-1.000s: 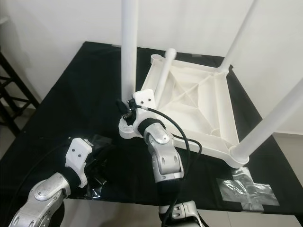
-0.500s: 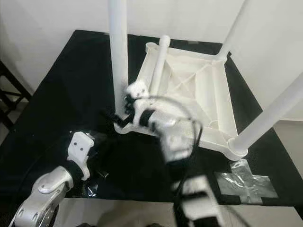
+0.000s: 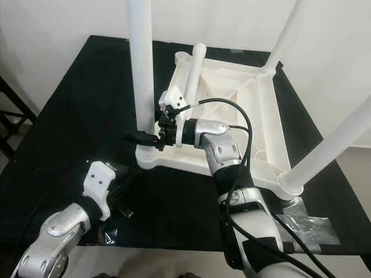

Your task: Building children table

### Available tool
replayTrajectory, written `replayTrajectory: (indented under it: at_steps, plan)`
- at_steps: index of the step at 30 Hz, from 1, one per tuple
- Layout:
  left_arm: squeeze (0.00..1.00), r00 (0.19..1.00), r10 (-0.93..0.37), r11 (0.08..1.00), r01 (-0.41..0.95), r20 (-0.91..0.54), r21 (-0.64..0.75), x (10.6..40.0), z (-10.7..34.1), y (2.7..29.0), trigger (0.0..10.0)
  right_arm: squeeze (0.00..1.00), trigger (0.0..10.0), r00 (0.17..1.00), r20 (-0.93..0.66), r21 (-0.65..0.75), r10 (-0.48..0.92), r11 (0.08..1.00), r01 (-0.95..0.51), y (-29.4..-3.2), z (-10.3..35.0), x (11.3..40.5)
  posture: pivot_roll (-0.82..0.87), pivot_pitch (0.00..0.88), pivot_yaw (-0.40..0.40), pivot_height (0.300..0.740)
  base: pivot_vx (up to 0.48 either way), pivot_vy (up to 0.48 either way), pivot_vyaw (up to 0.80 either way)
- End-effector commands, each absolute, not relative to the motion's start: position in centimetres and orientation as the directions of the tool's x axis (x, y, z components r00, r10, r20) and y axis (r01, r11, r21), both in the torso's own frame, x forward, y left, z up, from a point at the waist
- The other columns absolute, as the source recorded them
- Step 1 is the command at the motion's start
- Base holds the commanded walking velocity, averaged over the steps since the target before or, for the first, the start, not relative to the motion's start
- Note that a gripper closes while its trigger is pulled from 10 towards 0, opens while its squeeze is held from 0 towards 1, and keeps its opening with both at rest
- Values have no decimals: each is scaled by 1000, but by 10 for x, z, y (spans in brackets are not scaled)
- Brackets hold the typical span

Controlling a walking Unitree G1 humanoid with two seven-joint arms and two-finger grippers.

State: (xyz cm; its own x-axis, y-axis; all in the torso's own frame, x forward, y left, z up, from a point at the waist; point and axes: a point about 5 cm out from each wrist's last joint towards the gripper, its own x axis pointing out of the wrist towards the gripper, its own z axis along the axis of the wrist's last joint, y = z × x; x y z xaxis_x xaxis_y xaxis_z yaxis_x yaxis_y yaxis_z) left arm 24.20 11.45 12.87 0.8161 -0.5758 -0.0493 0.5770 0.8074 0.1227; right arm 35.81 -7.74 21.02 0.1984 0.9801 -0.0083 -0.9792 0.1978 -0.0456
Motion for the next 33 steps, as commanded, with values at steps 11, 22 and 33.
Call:
replayTrajectory:
  at_steps: [11, 22, 33]
  plan:
    - [0, 810, -582, 801, 586, -70, 123, 238, 124, 116, 10000, 0, 0, 467, 30, -30, 884, 468, -883, -99, 196, 361, 57, 103, -62, 740, 0, 0, 0]
    - [0, 809, -582, 798, 587, -82, 134, 240, 122, 121, 10000, 0, 0, 851, -71, -2, 521, 853, -522, -62, 150, 319, 59, 87, -42, 740, 0, 0, 0]
    - [0, 814, -574, 802, 580, -86, 144, 242, 123, 124, 10000, 1000, 10000, 823, -89, 6, 561, 826, -563, -51, 159, 321, 61, 93, -24, 740, 0, 0, 0]
